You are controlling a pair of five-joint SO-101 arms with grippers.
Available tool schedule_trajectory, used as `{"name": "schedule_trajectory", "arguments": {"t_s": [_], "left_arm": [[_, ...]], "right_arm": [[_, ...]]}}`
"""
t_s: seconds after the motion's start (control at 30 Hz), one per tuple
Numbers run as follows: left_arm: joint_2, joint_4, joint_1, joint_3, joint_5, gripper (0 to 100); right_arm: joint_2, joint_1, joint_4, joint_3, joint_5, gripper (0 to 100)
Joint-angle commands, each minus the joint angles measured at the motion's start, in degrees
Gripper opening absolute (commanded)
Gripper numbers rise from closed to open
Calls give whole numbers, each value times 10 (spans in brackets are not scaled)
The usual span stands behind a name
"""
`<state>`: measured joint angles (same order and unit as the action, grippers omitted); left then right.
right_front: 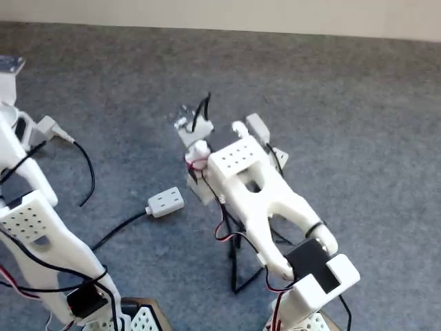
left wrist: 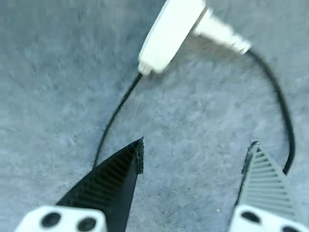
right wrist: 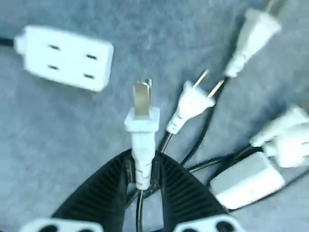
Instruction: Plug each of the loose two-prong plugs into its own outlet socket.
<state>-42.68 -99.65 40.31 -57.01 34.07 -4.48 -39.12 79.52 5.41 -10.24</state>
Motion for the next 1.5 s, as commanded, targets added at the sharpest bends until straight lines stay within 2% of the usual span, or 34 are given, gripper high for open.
{"name": "schedule_trajectory", "arguments": {"t_s": [0.0, 0.13, 0.33, 0.43, 0.6, 0.67, 0.93, 1.03, 1.3, 1.47], "left_arm": [[53, -12, -31, -72, -38, 329], [154, -15, -56, -5, -30, 329], [365, -13, -131, 269, -8, 329], [480, -13, -182, 376, -8, 332], [674, -4, -291, 516, -11, 333], [747, 38, -320, 594, -32, 334], [962, 392, -327, 1011, -127, 335], [1015, 476, -335, 1105, -165, 336], [1167, 462, -406, 1192, -211, 362], [1244, 463, -420, 1266, -222, 362]], "right_arm": [[87, 6, 4, -95, 36, 5], [210, 0, -105, 16, 40, 5], [413, -15, -346, 351, 38, 5], [477, -49, -411, 487, 33, 5], [478, -73, -427, 524, 33, 5], [472, -75, -427, 524, 33, 5], [474, -96, -428, 553, 33, 5], [472, -129, -429, 571, 34, 5], [468, -132, -440, 578, 54, 5], [468, -131, -437, 576, 54, 5]]}}
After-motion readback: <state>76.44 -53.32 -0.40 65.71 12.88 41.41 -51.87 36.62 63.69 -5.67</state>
